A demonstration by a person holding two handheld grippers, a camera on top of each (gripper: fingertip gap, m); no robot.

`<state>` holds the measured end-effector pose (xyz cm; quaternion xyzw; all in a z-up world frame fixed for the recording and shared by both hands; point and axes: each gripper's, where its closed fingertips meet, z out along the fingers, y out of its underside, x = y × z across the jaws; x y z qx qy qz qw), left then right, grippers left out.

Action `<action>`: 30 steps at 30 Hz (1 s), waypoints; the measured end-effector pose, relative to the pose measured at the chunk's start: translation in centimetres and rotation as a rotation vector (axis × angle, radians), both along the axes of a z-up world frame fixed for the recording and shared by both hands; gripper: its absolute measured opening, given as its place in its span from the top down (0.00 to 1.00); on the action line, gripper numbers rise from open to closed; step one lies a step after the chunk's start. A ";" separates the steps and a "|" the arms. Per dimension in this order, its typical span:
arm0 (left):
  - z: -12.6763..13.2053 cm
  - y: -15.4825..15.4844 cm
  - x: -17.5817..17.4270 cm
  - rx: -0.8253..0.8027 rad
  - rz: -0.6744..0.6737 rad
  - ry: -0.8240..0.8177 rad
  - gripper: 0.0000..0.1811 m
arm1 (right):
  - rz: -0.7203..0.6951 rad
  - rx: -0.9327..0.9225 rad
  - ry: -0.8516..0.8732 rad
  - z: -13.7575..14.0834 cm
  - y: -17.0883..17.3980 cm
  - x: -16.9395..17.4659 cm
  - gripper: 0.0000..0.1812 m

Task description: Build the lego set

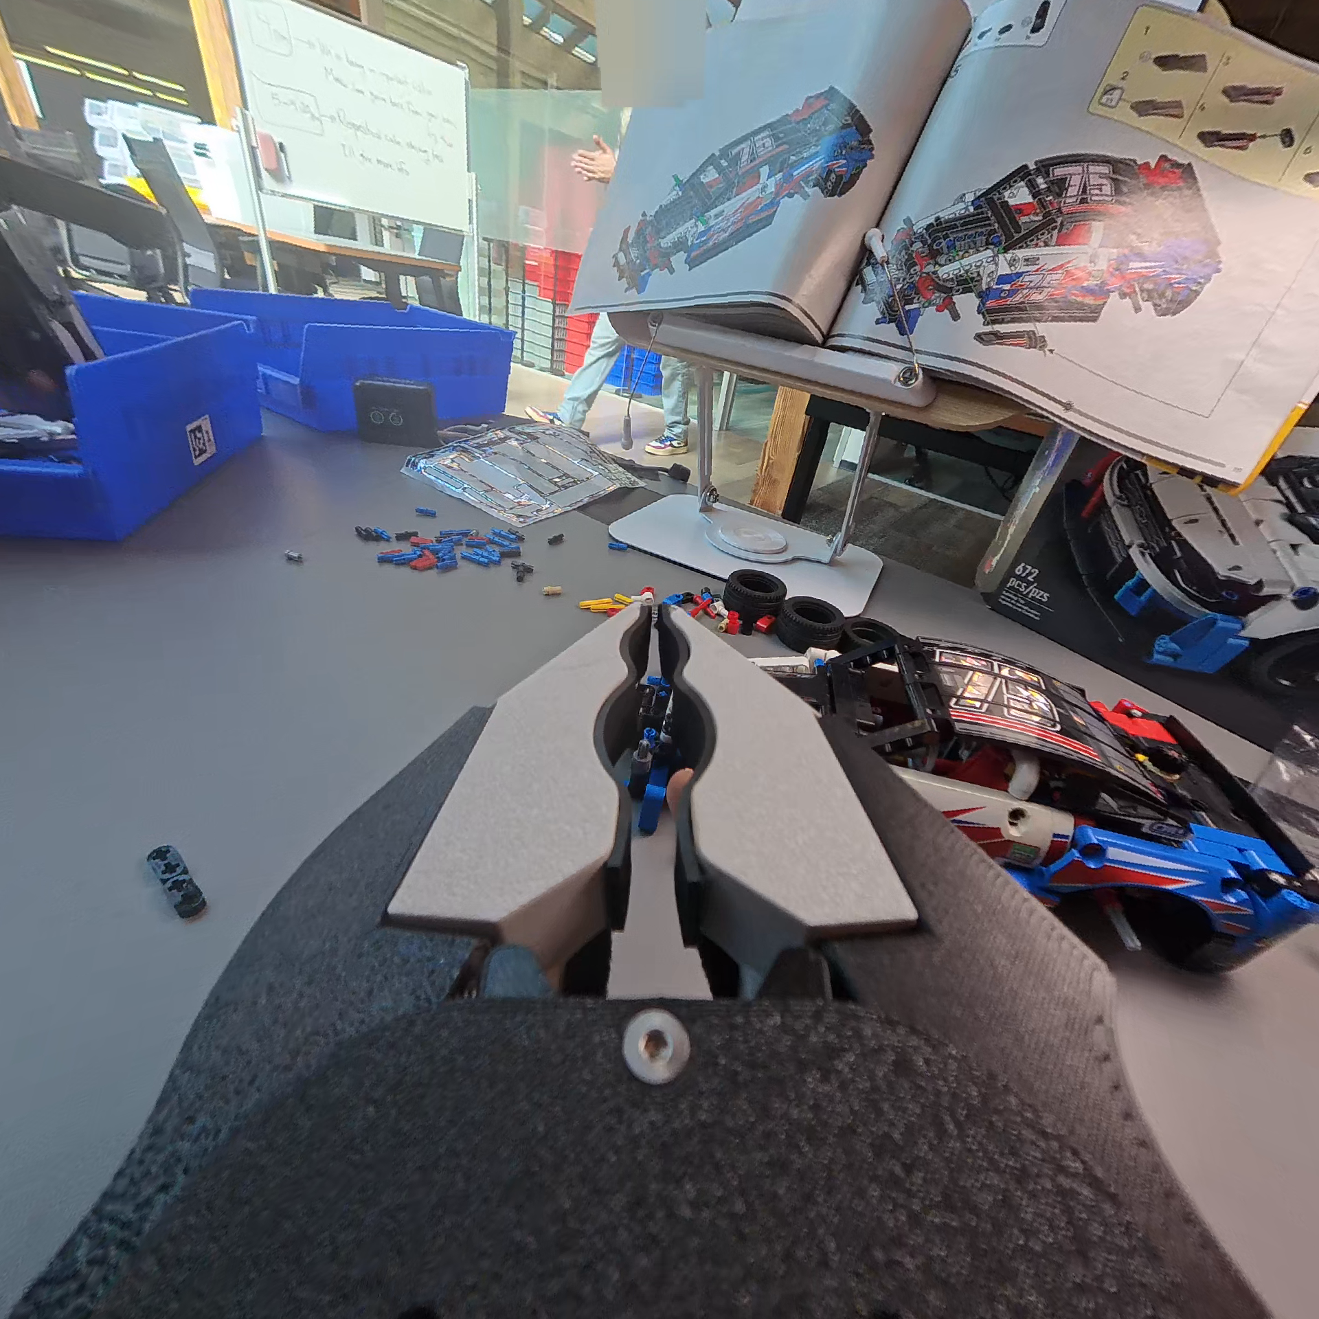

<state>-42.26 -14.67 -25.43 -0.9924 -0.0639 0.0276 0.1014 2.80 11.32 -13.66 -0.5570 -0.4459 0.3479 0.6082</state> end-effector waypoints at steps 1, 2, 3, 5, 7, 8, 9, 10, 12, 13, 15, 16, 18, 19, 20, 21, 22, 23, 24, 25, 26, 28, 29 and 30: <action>0.0 -0.1 0.1 -0.005 0.003 -0.008 0.90 | 0.002 0.000 -0.002 0.0 0.0 0.0 1.00; -0.1 0.0 0.3 -0.002 -0.005 -0.020 0.93 | 0.003 0.002 -0.002 0.0 -0.1 0.0 1.00; -0.1 0.0 0.3 -0.001 -0.016 -0.016 0.93 | 0.004 0.004 -0.002 0.0 -0.1 0.0 1.00; 0.0 0.0 0.3 0.000 -0.041 0.002 0.93 | 0.005 0.007 -0.001 0.1 -0.1 0.0 1.00; 0.4 0.1 0.2 0.015 -0.073 0.044 0.95 | 0.005 0.009 0.001 0.1 -0.2 0.0 1.00; 1.0 0.3 0.1 0.038 -0.082 0.069 0.96 | 0.005 0.011 0.001 0.2 -0.2 0.0 1.00; 1.8 0.6 0.1 0.075 -0.084 0.091 0.96 | 0.006 0.013 0.002 0.2 -0.2 0.1 1.00; 3.1 1.1 0.1 0.124 -0.087 0.116 0.96 | 0.007 0.015 0.003 0.3 -0.3 0.1 1.00; 6.6 2.0 0.0 0.242 -0.092 0.201 0.97 | 0.009 0.021 0.007 0.5 -0.4 0.1 1.00; 8.9 2.7 0.3 0.323 -0.100 0.243 0.97 | 0.011 0.023 0.010 0.6 -0.4 0.2 1.00; 13.7 4.3 2.6 0.508 -0.144 0.277 0.97 | 0.018 0.019 0.016 0.7 -0.5 0.1 1.00; 15.9 5.2 4.3 0.598 -0.167 0.280 0.97 | 0.023 0.017 0.018 0.7 -0.6 0.1 1.00; 19.3 7.1 9.5 0.771 -0.261 0.218 0.97 | 0.036 0.019 0.019 0.8 -0.9 -0.1 1.00; 20.6 8.0 12.7 0.856 -0.330 0.168 0.97 | 0.042 0.022 0.019 0.8 -1.1 -0.1 1.00; 21.4 8.9 16.0 0.928 -0.391 0.104 0.97 | 0.048 0.027 0.020 0.9 -1.3 -0.2 1.00; 21.8 9.7 19.3 0.985 -0.436 0.024 0.97 | 0.055 0.032 0.021 1.0 -1.5 -0.2 1.00; 21.8 10.5 22.5 1.040 -0.470 -0.080 0.97 | 0.064 0.035 0.021 1.0 -1.7 -0.2 1.00; 21.6 11.3 25.8 1.091 -0.504 -0.205 0.97 | 0.077 0.037 0.020 1.0 -2.0 -0.3 1.00; 21.0 12.1 28.8 1.125 -0.529 -0.328 0.97 | 0.093 0.038 0.018 1.0 -2.3 -0.4 1.00; 20.1 13.0 31.3 1.148 -0.545 -0.434 0.97 | 0.111 0.038 0.017 1.0 -2.6 -0.5 1.00; 19.2 14.0 33.5 1.164 -0.553 -0.529 0.97 | 0.126 0.039 0.019 1.0 -2.9 -0.6 1.00; 17.7 16.3 36.2 1.215 -0.513 -0.660 0.97 | 0.158 0.042 0.028 1.1 -3.6 -0.7 1.00; 16.9 17.8 36.6 1.241 -0.464 -0.670 0.97 | 0.171 0.043 0.028 1.1 -3.8 -0.8 1.00; 15.9 19.2 36.8 1.254 -0.412 -0.650 0.97 | 0.179 0.045 0.027 1.0 -4.0 -0.8 1.00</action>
